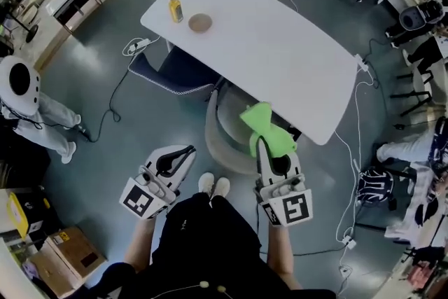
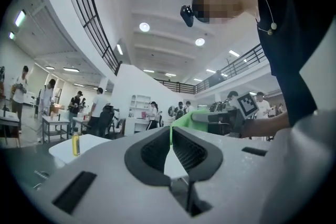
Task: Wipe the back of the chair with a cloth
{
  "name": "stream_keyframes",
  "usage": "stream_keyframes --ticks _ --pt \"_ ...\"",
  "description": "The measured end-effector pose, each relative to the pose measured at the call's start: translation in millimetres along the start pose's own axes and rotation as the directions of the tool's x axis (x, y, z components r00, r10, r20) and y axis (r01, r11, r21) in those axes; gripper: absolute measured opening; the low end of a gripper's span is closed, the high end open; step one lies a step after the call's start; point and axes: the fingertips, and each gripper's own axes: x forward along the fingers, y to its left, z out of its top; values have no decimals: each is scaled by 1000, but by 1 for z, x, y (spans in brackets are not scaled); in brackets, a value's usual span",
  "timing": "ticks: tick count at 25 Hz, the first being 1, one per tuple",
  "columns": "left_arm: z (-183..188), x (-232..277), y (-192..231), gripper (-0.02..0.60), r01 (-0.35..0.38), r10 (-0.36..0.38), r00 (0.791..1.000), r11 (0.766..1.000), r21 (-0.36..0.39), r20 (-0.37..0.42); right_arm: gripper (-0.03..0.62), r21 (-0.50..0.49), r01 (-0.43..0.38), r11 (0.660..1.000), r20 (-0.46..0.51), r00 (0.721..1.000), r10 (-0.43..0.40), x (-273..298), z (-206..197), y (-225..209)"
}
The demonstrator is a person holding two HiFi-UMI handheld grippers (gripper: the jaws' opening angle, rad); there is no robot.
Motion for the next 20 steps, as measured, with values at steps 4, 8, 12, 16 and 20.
stream_keyframes --ticks 4,8,12,16,20 --pt "11 32 -14 17 77 -76 997 997 31 -19 20 -64 91 994 101 991 -85 -35 37 2" --pt "23 57 -20 17 73 -72 997 997 12 -12 20 -92 123 988 164 981 -107 -66 59 8" --pt "29 70 -12 17 32 -33 999 999 -27 -37 20 -73 178 981 201 966 -160 -89 63 5" --pt "27 71 -12 17 20 -21 998 999 -30 -57 20 -46 230 972 225 951 -214 -107 53 3" --pt "25 69 -26 17 67 -67 997 998 -14 -38 20 -12 257 966 219 944 -248 -113 42 -1"
